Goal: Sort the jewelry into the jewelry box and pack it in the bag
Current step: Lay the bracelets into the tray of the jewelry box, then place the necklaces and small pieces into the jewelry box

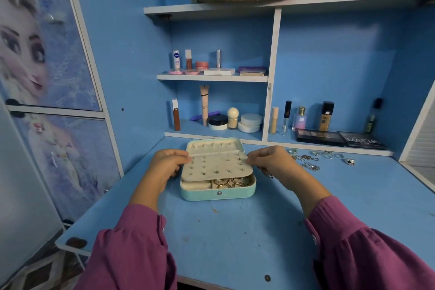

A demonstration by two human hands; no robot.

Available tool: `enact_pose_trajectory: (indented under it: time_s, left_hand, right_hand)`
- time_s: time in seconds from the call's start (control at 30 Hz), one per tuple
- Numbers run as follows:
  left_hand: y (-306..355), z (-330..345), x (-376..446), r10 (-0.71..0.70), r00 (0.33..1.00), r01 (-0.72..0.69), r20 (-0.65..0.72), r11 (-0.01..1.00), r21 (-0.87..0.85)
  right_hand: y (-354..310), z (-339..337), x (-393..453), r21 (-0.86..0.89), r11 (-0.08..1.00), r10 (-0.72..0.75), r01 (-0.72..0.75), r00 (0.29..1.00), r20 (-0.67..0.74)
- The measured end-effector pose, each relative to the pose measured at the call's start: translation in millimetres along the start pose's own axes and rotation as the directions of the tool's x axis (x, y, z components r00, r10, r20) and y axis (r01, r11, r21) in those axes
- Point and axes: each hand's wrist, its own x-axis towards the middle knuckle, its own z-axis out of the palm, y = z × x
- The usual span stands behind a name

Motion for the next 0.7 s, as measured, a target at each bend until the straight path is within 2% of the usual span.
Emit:
enact_pose_trajectory:
  time_s: [0.2,0.5,0.6,0.7]
  left_hand:
    - [1.6,1.8,-1.8,-0.013,1.0,0.013,0.017,1.0,-0.014]
    - [3.1,1.0,-2.2,-0.041,0.998,0.036,0.054,0.996,0.083]
    - [3.4,4.8,-2.9,-0.013,1.0,0.012,0.006,0.997,0.082]
    - [2.8,10.8,-2.8,0.039,0.997,-0.032,-0.062,0.993,0.117]
  right_hand:
    - [2.2,-6.2,2.9,0.056,0.998,0.03,-0.031,0.999,0.016]
    - [2.7,-16.9,3.6,-0.002,0.999,0.049,-0.049,0.995,0.092]
    - [1.5,-24.0,1.8,0.013,1.0,0.003,-0.002,1.0,-0.021]
    - [1.8,-35.6,1.1,-0.188,0.982,-0.037,0.01,0.989,-0.141]
